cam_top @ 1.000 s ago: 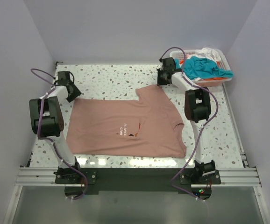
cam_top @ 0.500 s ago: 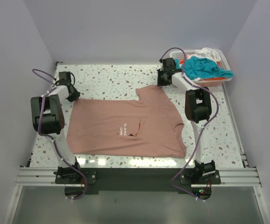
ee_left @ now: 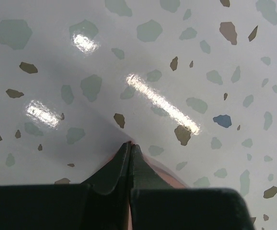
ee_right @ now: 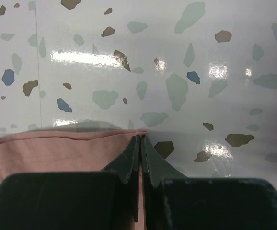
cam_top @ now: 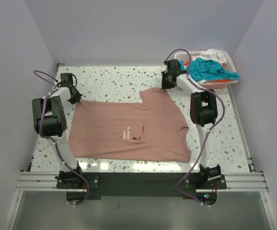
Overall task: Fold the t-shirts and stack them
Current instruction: Fold the tshirt
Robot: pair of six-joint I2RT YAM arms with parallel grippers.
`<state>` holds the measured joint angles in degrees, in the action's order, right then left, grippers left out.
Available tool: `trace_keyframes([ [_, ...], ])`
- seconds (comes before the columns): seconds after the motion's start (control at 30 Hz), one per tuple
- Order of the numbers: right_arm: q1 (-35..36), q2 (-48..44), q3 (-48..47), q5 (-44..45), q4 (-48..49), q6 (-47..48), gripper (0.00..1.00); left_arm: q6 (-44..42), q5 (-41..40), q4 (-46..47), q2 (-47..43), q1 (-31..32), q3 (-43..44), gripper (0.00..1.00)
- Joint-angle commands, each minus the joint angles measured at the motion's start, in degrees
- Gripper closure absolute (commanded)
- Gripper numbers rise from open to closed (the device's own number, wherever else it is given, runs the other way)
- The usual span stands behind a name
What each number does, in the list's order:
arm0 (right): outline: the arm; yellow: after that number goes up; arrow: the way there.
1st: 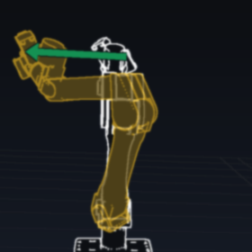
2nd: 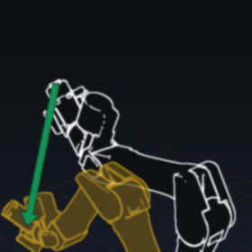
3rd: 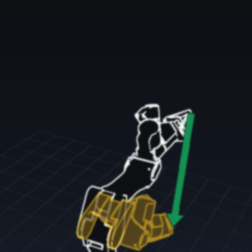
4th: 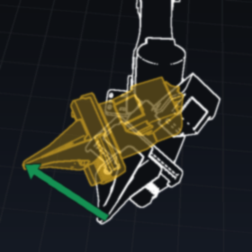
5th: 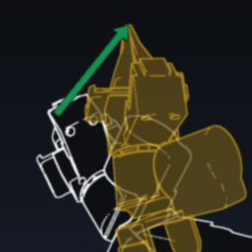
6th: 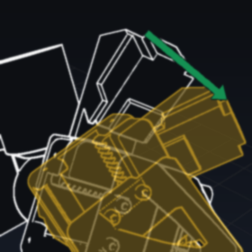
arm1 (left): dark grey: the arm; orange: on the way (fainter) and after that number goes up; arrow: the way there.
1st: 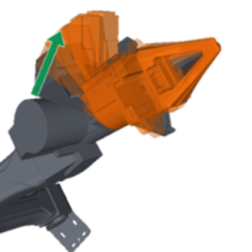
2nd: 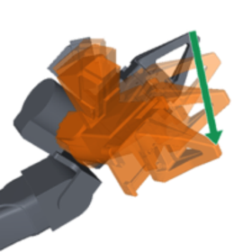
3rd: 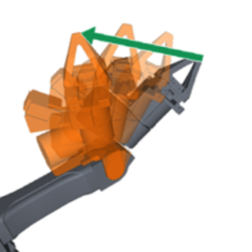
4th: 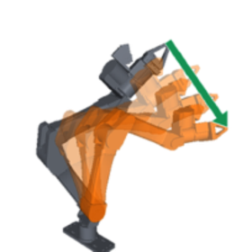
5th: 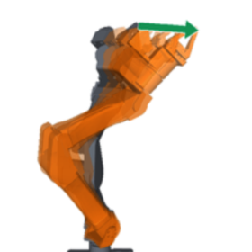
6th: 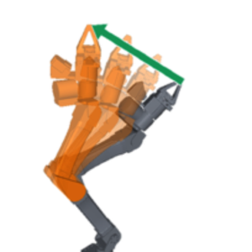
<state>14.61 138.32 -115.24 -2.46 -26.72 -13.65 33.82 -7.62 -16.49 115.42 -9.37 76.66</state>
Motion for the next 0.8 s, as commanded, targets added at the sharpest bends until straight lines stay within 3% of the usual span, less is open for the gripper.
trace_keyframes([
  [0.0,-0.2,-4.38,-3.84,1.14,-1.93,-1.73,1.0,-0.51,1.46,-0.21,1.83,-0.48,1.64,1.0],
  [0.53,-3.8,4.41,-23.35,-0.17,-2.29,-3.92,1.0,0.28,9.63,4.18,8.59,-0.39,12.89,1.0],
  [0.77,-4.86,1.34,-19.77,-5.17,2.55,-6.12,1.0,-1.48,12.71,5.94,7.73,-0.39,16.86,1.0],
])
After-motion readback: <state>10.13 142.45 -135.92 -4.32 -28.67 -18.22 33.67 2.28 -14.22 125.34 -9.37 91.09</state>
